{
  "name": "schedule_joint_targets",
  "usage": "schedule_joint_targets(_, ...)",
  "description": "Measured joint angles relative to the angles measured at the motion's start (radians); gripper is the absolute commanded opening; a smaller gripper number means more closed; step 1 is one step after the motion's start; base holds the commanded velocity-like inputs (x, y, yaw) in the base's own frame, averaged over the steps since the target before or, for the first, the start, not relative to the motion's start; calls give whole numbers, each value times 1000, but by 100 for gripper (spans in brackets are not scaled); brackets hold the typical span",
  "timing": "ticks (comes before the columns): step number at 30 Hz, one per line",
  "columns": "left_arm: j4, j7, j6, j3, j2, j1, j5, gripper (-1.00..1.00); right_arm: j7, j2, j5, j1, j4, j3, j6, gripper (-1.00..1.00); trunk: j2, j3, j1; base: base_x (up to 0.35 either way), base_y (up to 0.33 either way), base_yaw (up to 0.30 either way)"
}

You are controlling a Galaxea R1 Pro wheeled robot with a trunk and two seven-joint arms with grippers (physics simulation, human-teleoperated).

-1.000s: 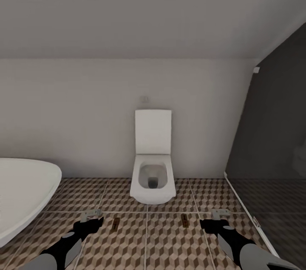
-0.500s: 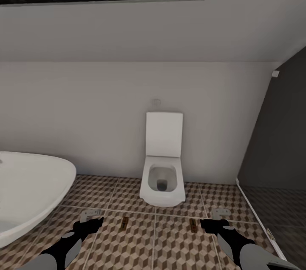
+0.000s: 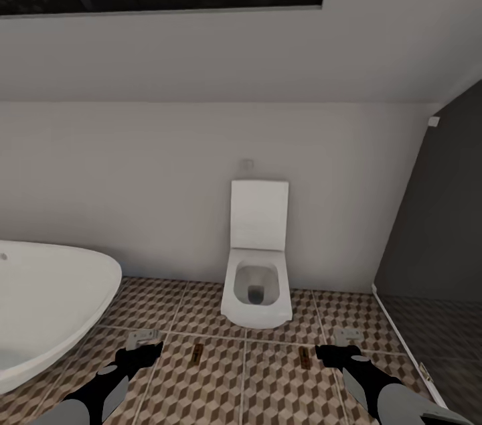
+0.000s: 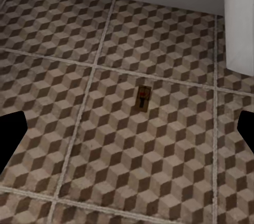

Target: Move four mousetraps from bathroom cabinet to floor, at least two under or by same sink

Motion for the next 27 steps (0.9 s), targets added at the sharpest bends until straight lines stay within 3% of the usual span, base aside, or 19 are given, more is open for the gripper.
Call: schedule_joint_targets(27, 22, 0, 2, 0, -3, 0, 1, 100, 8, -6, -5, 0, 5, -1, -7, 100, 189, 85, -104, 0, 0, 0)
